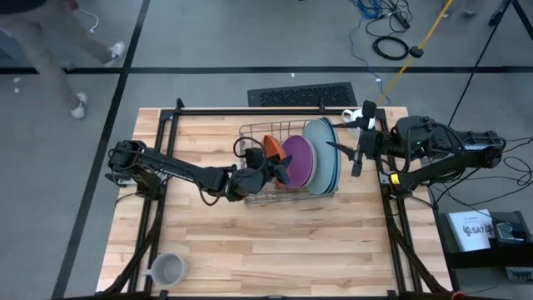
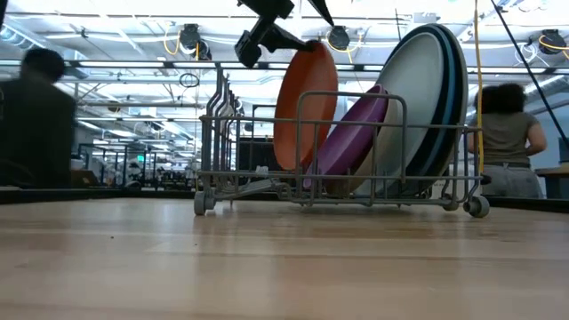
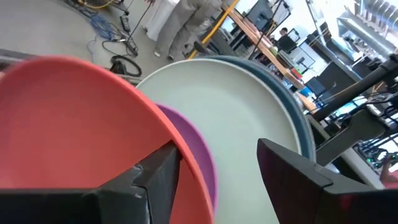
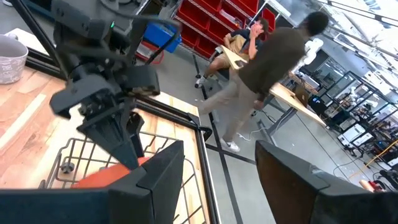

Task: Sort dishes
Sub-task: Put the orange plate into the dish rack, then return to Home Position

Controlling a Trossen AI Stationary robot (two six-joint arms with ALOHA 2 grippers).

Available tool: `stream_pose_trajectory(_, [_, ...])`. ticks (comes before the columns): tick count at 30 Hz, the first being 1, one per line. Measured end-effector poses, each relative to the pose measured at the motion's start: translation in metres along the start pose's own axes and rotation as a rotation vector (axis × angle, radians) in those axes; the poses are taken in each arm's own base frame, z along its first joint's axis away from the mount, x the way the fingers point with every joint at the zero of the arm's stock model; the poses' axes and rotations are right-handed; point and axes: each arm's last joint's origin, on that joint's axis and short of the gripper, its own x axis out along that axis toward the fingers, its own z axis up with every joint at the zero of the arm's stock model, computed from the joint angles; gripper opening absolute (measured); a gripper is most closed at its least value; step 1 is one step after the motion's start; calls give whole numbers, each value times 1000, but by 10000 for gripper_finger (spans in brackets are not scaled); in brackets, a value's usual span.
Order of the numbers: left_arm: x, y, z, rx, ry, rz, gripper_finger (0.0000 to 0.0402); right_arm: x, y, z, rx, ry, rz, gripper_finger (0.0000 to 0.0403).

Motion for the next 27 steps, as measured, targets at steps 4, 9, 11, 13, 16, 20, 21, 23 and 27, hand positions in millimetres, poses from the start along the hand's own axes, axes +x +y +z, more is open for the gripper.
stream_pose_trajectory(4, [-3, -2, 6, 15, -8, -9, 214, 0, 0, -1, -1, 6, 3, 192])
stream_pose_trajectory(9, [-3, 4, 2, 29, 34, 33, 214, 0, 0, -1, -1, 5, 3, 192])
stream_pose_trajectory(11, [-4, 7, 0, 19, 52, 60, 214, 0, 0, -1, -1, 5, 3, 192])
stream_pose_trajectory(13, [-4, 8, -1, 24, 52, 71, 214, 0, 0, -1, -1, 5, 3, 192])
stream_pose_trajectory(16, [-5, 8, 1, 26, 40, 73, 214, 0, 0, 0, -1, 5, 3, 192])
stream_pose_trajectory(20, [-4, 11, 2, 54, 44, 94, 214, 0, 0, 0, -1, 4, 3, 192])
stream_pose_trajectory(21, [-4, 12, 1, 52, 49, 105, 214, 0, 0, 0, -1, 4, 2, 192])
stream_pose_trajectory(23, [-3, 14, 1, 43, 55, 119, 214, 0, 0, 0, -1, 4, 3, 192])
stream_pose_trajectory(27, [-2, 14, 2, 46, 53, 113, 214, 0, 0, -1, -1, 5, 3, 192])
